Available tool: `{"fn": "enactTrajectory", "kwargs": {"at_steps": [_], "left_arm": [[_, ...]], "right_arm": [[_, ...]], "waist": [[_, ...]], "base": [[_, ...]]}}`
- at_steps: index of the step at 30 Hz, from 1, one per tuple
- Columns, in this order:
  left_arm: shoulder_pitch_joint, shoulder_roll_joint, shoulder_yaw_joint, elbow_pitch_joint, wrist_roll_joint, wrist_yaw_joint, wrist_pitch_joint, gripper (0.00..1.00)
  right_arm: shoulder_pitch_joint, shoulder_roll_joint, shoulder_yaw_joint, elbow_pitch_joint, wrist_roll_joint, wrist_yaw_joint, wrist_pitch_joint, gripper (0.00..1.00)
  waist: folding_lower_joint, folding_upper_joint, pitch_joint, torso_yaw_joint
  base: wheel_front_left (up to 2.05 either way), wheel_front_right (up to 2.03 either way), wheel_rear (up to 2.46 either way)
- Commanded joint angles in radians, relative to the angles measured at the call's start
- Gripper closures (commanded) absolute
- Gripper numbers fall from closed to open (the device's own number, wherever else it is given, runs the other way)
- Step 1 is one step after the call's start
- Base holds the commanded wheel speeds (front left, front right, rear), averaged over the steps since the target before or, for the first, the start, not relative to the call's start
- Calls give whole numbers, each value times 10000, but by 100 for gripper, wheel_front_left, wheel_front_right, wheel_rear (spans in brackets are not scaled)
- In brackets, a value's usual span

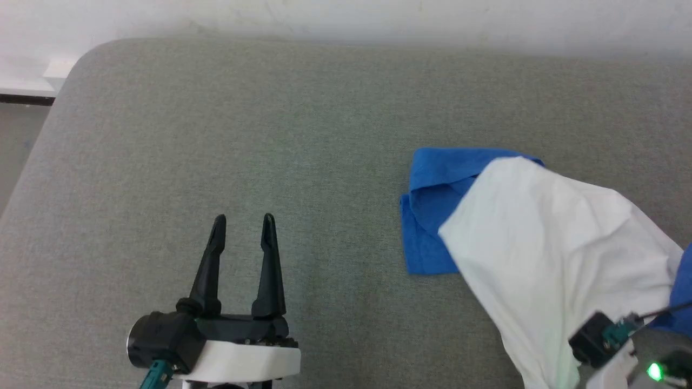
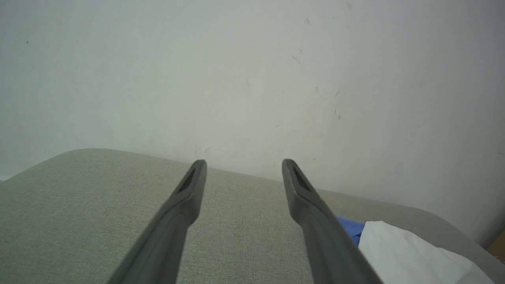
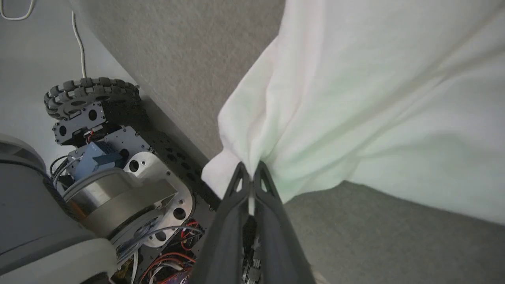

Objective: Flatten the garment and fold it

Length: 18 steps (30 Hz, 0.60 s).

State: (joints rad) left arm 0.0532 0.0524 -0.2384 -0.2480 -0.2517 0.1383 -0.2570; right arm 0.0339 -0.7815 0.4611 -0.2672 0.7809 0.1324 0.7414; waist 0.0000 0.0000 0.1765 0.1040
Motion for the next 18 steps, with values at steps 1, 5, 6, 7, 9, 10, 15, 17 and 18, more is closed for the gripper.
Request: {"fn": "enactTrajectory", "kwargs": {"at_steps": [1, 5, 6, 7, 9, 10, 15, 17, 18], "left_arm": [[-131, -21, -6, 24, -67, 0, -47, 0], [-146, -21, -52, 81, -115, -8, -47, 0], [-149, -21, -50, 109, -113, -22, -47, 0], [-151, -21, -51, 142, -112, -43, -47, 0], [-141, -22, -49, 222, -89, -83, -47, 0], [-127, -22, -35, 258, -86, -98, -47, 0], [41, -22, 105, 377, -56, -239, -47, 0], [131, -15, 171, 395, -43, -301, -47, 0], [170, -12, 201, 389, -32, -327, -47, 0]], "right_arm": [[245, -40, -55, 44, 99, -17, 77, 100], [1095, -48, -359, 301, -9, -17, -20, 100], [1175, 39, -393, 382, -114, -17, -178, 100], [1187, 180, -451, 445, -253, -17, -443, 66], [1175, 379, -379, 554, -498, -17, -788, 47], [1139, 509, -372, 555, -535, -17, -957, 0], [636, 1168, -745, -27, -415, -17, -2181, 0], [453, 1473, -1305, -272, -593, -17, -2887, 0], [373, 1702, -1733, -352, -836, -17, -3408, 0]], "waist": [[0, 0, 3, -91], [0, 0, 34, -188], [0, 0, 24, -215], [0, 0, 4, -238], [0, 0, -83, -279], [0, 0, -143, -301], [0, 0, -491, -431], [0, 0, -602, -484], [0, 0, -639, -506]], "base": [[0, 0, 0], [0, 0, 0], [0, 0, 0], [0, 0, 0], [0, 0, 0], [0, 0, 0], [0, 0, 0], [0, 0, 0], [0, 0, 0]]}}
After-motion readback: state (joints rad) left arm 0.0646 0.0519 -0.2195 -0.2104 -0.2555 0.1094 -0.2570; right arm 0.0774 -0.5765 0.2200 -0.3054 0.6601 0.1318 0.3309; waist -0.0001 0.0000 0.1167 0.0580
